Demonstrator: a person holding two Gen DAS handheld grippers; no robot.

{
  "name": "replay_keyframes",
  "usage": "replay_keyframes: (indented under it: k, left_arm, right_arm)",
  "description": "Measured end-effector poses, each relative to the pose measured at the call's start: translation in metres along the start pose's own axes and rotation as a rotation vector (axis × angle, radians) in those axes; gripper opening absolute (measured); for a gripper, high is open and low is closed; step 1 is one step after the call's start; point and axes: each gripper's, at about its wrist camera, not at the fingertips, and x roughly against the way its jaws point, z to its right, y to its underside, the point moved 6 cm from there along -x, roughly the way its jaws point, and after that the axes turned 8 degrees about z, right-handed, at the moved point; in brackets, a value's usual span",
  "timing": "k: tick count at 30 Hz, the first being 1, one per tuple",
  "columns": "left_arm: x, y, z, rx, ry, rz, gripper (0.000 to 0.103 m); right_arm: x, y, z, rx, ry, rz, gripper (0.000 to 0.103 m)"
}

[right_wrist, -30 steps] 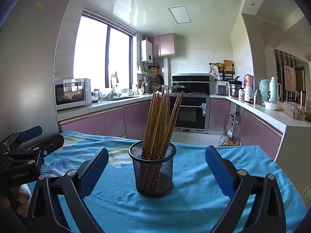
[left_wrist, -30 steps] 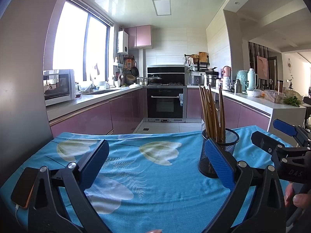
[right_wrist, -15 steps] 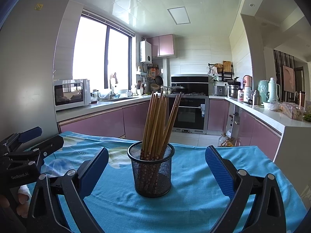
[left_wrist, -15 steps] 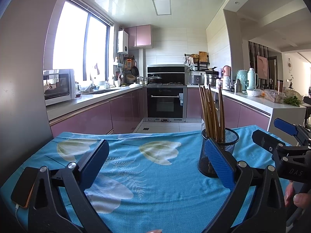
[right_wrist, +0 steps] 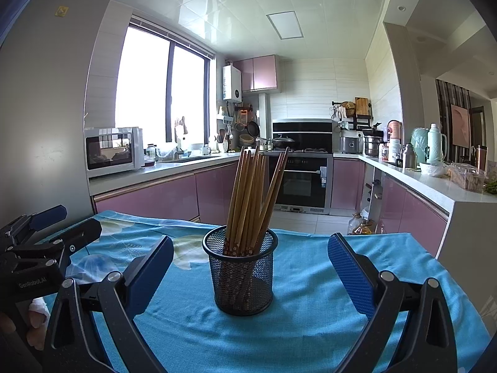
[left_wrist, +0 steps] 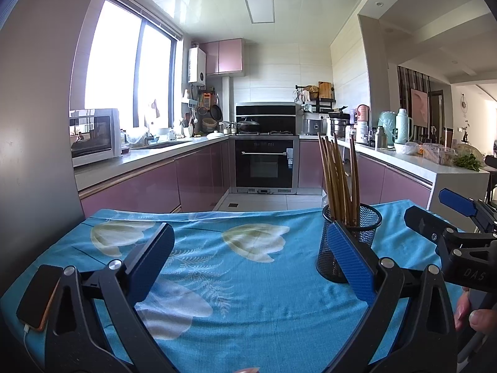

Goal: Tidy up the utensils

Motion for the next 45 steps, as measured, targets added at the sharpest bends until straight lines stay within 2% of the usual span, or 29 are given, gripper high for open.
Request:
replay_keyframes:
  k: [45]
  left_arm:
    - [0.0011,0.0044,0.0037,-0.003,0.001,-0.009,0.097]
  right_arm:
    - [0.0011,0.0024,-0.0005,-0.002,0.003,0.002,0.096]
